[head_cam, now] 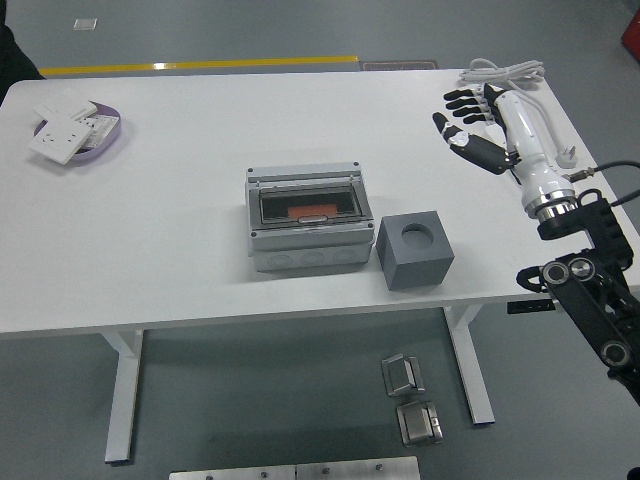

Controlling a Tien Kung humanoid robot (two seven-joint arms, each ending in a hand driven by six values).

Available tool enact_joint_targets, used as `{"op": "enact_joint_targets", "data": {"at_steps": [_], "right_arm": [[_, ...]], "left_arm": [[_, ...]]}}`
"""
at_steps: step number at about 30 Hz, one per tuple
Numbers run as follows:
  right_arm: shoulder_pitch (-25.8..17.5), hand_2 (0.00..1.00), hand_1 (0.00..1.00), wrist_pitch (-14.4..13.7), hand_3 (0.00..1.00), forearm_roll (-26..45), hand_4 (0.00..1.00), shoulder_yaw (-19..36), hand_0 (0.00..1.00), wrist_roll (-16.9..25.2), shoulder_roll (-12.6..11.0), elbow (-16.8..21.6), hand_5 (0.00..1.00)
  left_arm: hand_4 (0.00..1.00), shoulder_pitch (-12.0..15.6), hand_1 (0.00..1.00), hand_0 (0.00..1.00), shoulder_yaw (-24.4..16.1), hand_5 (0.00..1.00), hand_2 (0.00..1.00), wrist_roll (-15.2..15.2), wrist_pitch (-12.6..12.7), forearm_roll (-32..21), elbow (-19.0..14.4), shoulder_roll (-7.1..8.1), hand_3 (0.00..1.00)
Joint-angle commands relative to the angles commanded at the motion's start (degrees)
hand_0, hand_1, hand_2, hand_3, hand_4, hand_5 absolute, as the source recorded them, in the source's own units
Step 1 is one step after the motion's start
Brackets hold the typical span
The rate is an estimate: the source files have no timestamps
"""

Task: Pick up the cylinder from the cube,place it in the box,flap close box

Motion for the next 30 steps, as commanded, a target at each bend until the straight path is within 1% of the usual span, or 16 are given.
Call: {"op": "enact_joint_targets", "data": {"at_steps": [4,6,9,10,14,17,25,30], "right_arm": [[-5.0,0.626,0.619,1.43,0.628,8.56,0.736,5.83,0.621,5.06,1.16,-0.06,0.424],[-6.02,0.626,0.619,1.71,0.628,11.91,0.736,8.01,0.621,6.72,1.48,-0.12,0.424],[-6.37,0.626,0.619,1.95,0.628,16.18,0.736,9.54,0.621,7.76,1.74,-0.26,0.424],[-6.41,0.642,0.626,2.02,0.631,17.61,0.746,9.88,0.636,7.93,1.81,-0.32,0.421],[-6.45,0.642,0.626,2.29,0.631,22.24,0.746,10.52,0.636,8.34,2.08,-0.67,0.421],[-6.51,0.645,0.628,2.37,0.631,23.58,0.742,10.68,0.638,8.31,2.09,-0.87,0.42],[-6.8,0.643,0.626,2.41,0.631,24.23,0.748,11.9,0.643,8.03,2.17,-0.93,0.424],[-6.61,0.642,0.627,2.46,0.631,24.07,0.748,13.26,0.644,8.01,2.88,-0.54,0.427]], "left_arm": [[0.65,0.15,0.616,0.585,-0.25,0.283,0.567,-0.03,0.09,0.21,0.0,0.1,0.608],[0.65,0.09,0.616,0.585,-0.31,0.283,0.567,-0.03,0.08,0.29,0.0,0.19,0.608],[0.65,-0.1,0.616,0.585,-0.34,0.283,0.567,-0.1,0.0,0.36,0.0,0.38,0.608],[0.65,-0.17,0.616,0.585,-0.31,0.284,0.567,-0.15,-0.03,0.34,0.0,0.45,0.608],[0.65,-0.42,0.616,0.585,-0.18,0.284,0.567,-0.13,-0.13,0.33,0.0,0.67,0.608],[0.648,-0.48,0.616,0.585,-0.23,0.282,0.567,-0.09,-0.16,0.57,0.0,0.84,0.608],[0.648,-0.28,0.616,0.585,-0.44,0.282,0.567,-0.29,-0.09,0.86,0.0,1.23,0.608],[0.648,-0.28,0.616,0.585,-0.45,0.282,0.567,-0.29,-0.18,0.69,0.0,1.28,0.608]]}}
